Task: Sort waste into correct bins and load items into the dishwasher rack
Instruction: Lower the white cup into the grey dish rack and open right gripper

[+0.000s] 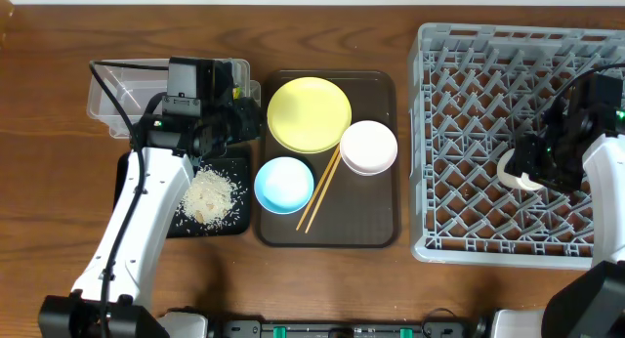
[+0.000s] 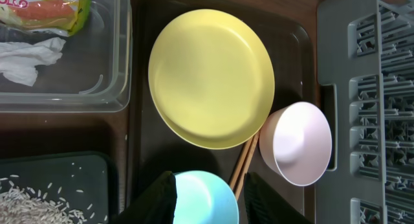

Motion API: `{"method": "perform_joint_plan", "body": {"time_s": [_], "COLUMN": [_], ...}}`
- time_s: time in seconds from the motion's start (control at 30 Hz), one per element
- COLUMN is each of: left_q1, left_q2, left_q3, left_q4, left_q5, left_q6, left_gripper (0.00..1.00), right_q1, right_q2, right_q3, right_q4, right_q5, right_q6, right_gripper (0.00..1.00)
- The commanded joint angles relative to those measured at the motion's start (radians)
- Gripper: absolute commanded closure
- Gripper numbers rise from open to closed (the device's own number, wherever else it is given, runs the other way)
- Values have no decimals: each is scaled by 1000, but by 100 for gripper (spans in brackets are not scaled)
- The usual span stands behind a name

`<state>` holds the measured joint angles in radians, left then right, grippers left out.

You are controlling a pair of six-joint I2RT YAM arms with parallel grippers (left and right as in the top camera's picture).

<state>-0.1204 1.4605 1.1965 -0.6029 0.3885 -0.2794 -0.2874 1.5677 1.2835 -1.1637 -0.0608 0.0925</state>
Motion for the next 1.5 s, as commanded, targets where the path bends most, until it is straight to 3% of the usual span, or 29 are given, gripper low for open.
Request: {"method": "perform_joint_plan", "body": {"time_s": [0.0, 0.1, 0.23, 0.37, 0.9, 1.47], "left_q1": [4, 4, 4, 4, 4, 4], "left_q2": [-5, -5, -5, -5, -4, -4], "left_q3": [0, 0, 0, 0, 0, 0], "left_q4": [-3, -4, -10, -10, -10, -10], "left_q5": [-9, -9, -9, -9, -9, -9], "left_q6": [20, 20, 20, 20, 20, 20], "left_gripper": [63, 63, 63, 63, 63, 62], "right_q1": [15, 23, 28, 28, 55, 77], "right_q2": [51, 55, 53, 40, -12, -12], "right_q3": [12, 12, 13, 13, 12, 7], "right_q4": [31, 40, 43, 38, 8, -6], "right_q5": [-27, -27, -26, -27, -101, 5], "right_q6": [4, 4, 4, 5, -19, -19], "right_gripper": [77, 77, 95, 99, 99, 95]}}
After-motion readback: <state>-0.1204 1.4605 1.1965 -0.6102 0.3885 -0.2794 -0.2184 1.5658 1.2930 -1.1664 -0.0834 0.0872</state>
